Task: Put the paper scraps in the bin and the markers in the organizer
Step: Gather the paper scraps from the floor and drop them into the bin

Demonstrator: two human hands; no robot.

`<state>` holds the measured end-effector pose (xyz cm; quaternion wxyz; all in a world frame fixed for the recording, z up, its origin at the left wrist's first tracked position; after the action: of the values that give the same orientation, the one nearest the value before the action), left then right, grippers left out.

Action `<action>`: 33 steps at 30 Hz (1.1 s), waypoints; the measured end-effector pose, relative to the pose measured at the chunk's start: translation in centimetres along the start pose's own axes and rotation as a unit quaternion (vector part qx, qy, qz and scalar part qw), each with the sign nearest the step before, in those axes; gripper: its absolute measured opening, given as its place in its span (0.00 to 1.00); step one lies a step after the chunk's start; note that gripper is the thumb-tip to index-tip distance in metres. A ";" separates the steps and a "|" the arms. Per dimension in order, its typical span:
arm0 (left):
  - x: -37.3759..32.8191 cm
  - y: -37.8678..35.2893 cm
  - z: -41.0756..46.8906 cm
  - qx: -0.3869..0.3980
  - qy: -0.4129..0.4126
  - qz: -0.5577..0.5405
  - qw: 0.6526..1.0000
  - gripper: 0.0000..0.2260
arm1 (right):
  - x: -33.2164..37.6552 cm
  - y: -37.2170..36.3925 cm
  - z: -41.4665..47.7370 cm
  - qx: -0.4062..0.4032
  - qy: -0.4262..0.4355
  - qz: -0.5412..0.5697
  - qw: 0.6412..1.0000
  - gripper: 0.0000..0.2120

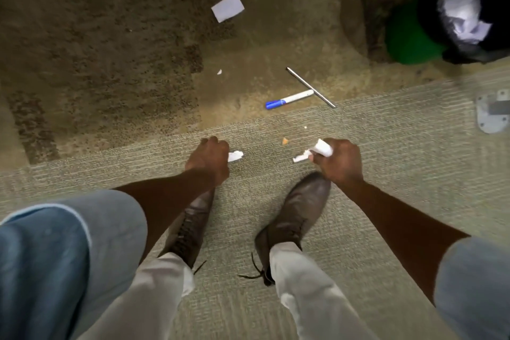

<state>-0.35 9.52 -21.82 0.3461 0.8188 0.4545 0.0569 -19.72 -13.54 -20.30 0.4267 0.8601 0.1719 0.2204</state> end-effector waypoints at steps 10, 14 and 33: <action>-0.8 -2.9 3.5 0.007 0.005 0.071 0.997 0.25 | -3.6 -3.0 -1.9 -0.017 0.036 0.005 0.999 0.13; -1.6 -4.2 5.8 0.010 -0.035 0.122 0.992 0.26 | 0.0 -5.5 0.8 -0.029 0.083 0.020 0.996 0.11; -0.5 0.8 4.9 0.015 -0.082 -0.041 0.996 0.11 | 4.4 -8.6 4.8 -0.017 0.074 0.052 0.996 0.07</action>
<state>1.89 6.31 -24.95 0.3715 0.8066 0.4588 -0.0314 -14.35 -9.64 -28.82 0.4150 0.8419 0.1540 0.3086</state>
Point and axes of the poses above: each hand's wrist, its own z-axis towards the middle knuckle, its own y-axis out of the back of the hand, x = y × z, the point moved 7 cm from there along z, towards the middle knuckle, and after that the axes turned 7 degrees about -z, right-handed, at the moved point
